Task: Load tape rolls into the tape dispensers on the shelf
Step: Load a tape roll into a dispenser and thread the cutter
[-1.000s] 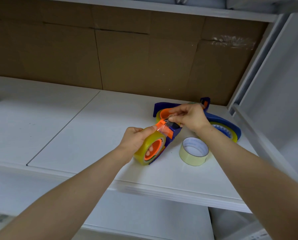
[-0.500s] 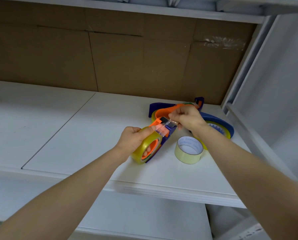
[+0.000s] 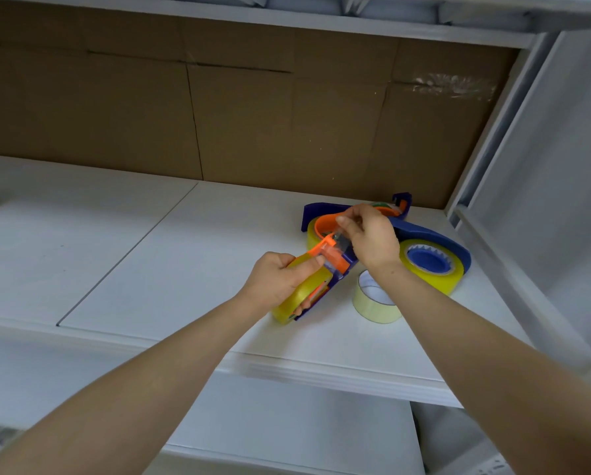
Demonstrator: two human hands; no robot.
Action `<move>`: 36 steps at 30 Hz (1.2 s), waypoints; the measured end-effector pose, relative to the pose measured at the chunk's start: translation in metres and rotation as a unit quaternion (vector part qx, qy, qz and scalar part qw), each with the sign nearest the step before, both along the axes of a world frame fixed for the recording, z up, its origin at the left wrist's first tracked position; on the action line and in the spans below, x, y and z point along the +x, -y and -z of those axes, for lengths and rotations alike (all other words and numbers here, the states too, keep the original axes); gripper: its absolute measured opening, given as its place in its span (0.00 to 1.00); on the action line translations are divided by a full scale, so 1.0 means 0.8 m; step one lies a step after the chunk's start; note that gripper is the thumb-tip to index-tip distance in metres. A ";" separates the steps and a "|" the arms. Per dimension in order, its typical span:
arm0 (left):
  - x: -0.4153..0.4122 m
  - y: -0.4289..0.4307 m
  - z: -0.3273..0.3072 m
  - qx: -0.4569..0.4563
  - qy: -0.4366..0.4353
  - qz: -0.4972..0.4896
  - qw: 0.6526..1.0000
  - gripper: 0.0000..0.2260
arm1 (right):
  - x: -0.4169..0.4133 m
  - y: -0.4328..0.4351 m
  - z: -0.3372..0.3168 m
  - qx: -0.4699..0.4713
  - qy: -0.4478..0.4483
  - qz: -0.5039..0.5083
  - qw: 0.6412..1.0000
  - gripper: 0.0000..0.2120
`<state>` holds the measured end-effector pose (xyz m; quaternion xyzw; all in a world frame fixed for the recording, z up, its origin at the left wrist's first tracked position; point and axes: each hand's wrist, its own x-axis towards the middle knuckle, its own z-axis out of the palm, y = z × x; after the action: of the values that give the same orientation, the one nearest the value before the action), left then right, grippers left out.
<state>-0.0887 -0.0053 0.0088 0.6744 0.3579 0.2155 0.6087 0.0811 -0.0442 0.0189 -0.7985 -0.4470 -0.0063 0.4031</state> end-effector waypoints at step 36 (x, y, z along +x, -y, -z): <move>-0.004 -0.010 0.002 -0.041 0.016 -0.022 0.999 0.13 | 0.016 0.003 -0.027 -0.080 -0.009 0.010 0.997 0.11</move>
<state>-0.0917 0.0028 0.0071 0.6376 0.3712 0.2245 0.6366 0.0937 -0.0464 0.0405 -0.8326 -0.4346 0.0326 0.3418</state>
